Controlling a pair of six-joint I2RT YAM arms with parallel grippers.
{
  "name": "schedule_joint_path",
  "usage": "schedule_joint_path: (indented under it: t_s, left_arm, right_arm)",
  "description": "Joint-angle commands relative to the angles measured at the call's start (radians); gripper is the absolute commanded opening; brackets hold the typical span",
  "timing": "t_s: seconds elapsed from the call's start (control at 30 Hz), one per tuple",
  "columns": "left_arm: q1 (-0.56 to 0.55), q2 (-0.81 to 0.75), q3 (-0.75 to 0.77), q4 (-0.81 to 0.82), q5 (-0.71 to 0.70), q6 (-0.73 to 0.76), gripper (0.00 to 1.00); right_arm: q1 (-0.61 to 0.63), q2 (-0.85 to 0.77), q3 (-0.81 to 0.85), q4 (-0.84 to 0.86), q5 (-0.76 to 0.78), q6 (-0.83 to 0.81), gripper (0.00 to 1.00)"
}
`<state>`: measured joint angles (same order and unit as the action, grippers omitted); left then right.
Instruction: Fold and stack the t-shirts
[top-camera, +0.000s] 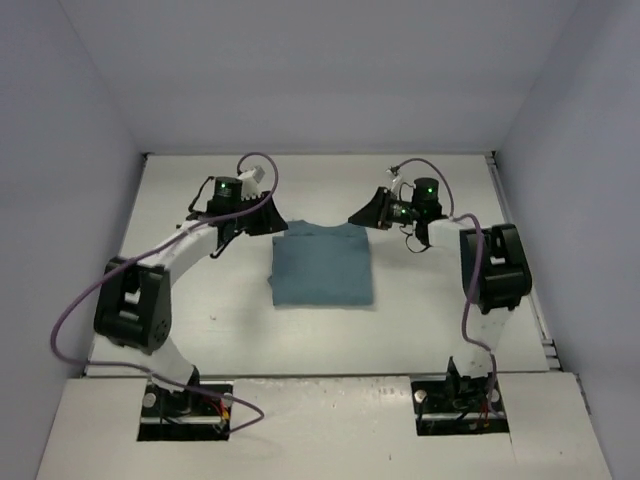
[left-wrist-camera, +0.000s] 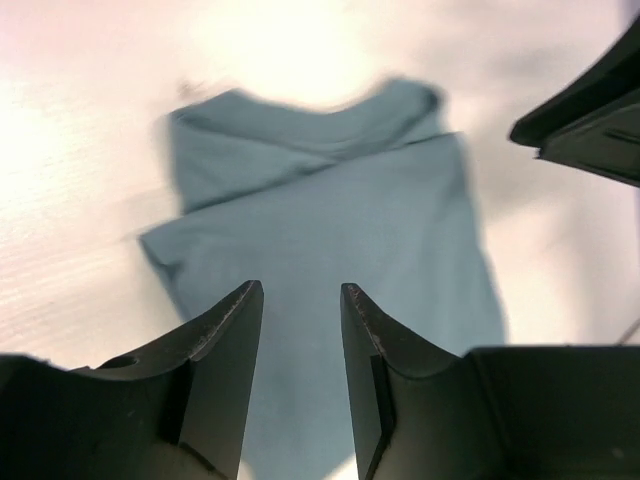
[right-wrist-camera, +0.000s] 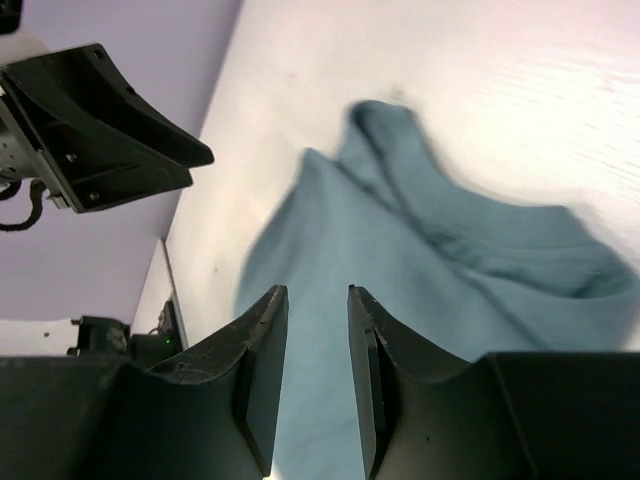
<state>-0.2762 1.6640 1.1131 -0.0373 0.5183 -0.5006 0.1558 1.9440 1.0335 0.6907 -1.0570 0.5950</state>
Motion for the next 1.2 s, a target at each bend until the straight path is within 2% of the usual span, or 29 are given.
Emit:
schedule_joint_path:
  t_s: [0.0,0.13,0.23,0.37,0.63,0.7,0.77,0.83,1.03,1.17]
  left_arm:
    - [-0.047,-0.217,-0.088,-0.052,0.003,-0.013,0.35]
    - [-0.072,-0.289,-0.235,-0.015,0.008,-0.066,0.35]
    - [-0.08,-0.284,-0.347,0.1,0.037,-0.116,0.34]
    - [-0.089,-0.23,-0.408,0.171,0.05,-0.149,0.3]
    - [-0.09,-0.185,-0.502,0.279,0.021,-0.203,0.25]
    - [-0.089,-0.16,-0.518,0.303,0.013,-0.219,0.24]
    - [-0.09,-0.152,-0.544,0.318,0.003,-0.239,0.22]
    - [-0.087,-0.163,-0.561,0.318,-0.007,-0.253,0.21]
    - [-0.061,-0.274,-0.635,0.314,-0.033,-0.283,0.2]
    - [-0.037,-0.347,-0.608,0.263,-0.021,-0.288,0.2]
  right_arm:
    - [0.038,-0.245,-0.079,-0.076,-0.006,-0.05,0.28]
    - [0.082,-0.311,-0.2,-0.086,0.002,-0.065,0.28]
    - [0.127,-0.335,-0.294,-0.086,0.008,-0.085,0.28]
    - [0.161,-0.324,-0.38,-0.074,0.011,-0.129,0.26]
    - [0.153,-0.221,-0.509,0.051,-0.006,-0.134,0.23]
    - [0.147,-0.179,-0.533,0.102,0.0,-0.113,0.23]
    - [0.135,-0.092,-0.573,0.235,0.003,-0.063,0.2]
    - [0.123,-0.054,-0.608,0.394,-0.005,0.059,0.18]
    - [0.103,-0.068,-0.636,0.372,0.088,0.08,0.16]
    - [0.108,-0.188,-0.599,0.23,0.1,0.026,0.21]
